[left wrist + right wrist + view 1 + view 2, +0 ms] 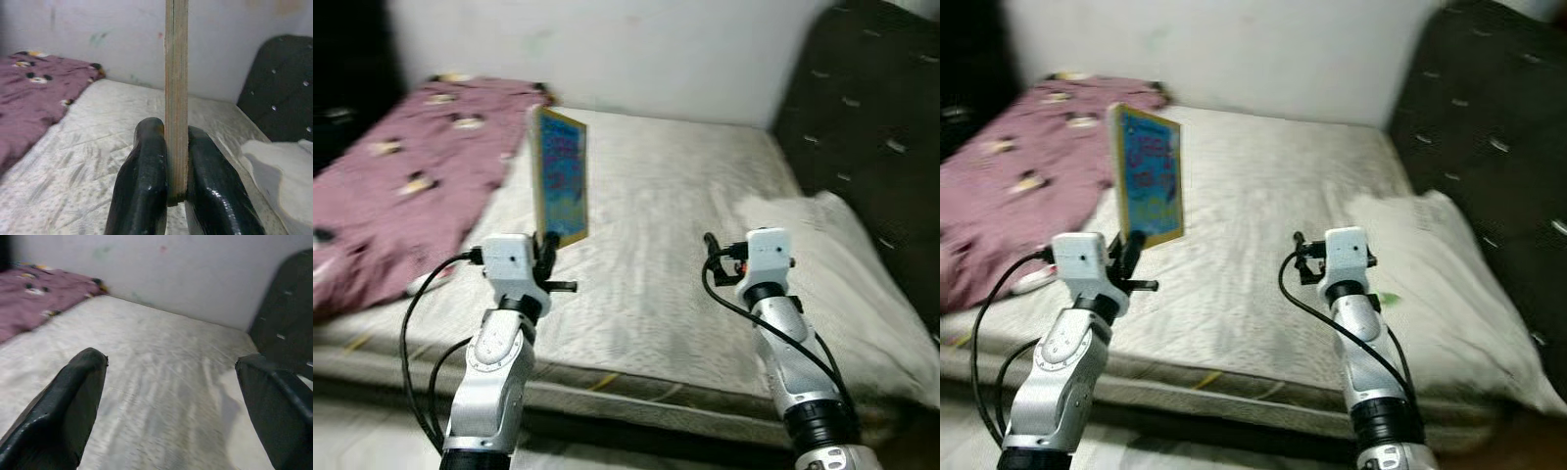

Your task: Clean up the room

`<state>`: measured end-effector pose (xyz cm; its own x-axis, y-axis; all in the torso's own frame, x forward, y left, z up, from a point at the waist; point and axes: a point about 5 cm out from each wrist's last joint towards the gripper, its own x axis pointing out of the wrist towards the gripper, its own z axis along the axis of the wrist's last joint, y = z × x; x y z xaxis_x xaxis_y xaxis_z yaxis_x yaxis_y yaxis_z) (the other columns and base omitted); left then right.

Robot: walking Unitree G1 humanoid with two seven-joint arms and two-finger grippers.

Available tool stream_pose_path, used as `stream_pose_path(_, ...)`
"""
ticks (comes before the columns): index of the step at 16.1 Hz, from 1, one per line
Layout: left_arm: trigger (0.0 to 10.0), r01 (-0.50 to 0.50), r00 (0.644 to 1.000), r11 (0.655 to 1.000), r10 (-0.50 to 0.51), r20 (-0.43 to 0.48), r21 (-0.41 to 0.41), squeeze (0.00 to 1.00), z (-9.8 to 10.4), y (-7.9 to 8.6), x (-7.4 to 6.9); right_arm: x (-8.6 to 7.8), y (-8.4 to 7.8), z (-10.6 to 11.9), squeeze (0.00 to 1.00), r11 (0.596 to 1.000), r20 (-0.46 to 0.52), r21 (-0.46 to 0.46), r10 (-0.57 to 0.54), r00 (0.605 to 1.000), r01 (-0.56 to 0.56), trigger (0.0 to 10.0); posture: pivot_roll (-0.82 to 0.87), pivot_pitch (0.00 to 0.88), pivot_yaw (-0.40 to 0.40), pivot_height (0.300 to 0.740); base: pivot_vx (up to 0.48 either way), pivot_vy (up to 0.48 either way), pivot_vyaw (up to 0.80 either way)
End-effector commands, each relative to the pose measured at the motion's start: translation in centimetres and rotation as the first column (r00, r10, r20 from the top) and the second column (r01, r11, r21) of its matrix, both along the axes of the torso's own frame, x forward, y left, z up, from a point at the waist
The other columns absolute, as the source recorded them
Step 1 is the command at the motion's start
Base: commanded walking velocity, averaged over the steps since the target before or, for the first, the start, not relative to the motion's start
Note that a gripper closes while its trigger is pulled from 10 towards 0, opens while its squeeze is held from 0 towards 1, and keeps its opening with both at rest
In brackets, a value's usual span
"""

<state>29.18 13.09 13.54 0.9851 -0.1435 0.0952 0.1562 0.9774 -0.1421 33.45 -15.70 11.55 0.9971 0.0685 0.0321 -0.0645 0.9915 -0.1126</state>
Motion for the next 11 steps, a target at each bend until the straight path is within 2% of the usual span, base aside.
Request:
stream_pose_path(1,10.0,0.030,0.997,1.000,-0.030,0.068,-0.001,0.00,1.28,-0.54,0.39,0.30,-0.32,0.50,0.00,1.000,0.015,0.007,-0.016,1.000,0.016,10.0,-0.02,0.000,-0.023,0.740,0.000,0.000,0.00)
stream_pose_path(4,10.0,0.047,0.996,0.999,-0.046,0.082,-0.011,0.00,1.53,-0.62,0.35,0.25,-0.22,0.60,0.00,1.000,0.023,0.017,-0.014,1.000,0.014,10.0,-0.02,0.000,-0.025,0.740,0.000,0.000,0.00)
stream_pose_path(11,10.0,0.068,0.994,0.998,-0.066,0.082,-0.017,0.00,1.33,-0.88,0.15,0.23,-0.30,0.49,0.00,1.000,0.016,0.023,-0.017,1.000,0.016,10.0,-0.02,0.000,-0.023,0.740,0.325,0.000,0.00)
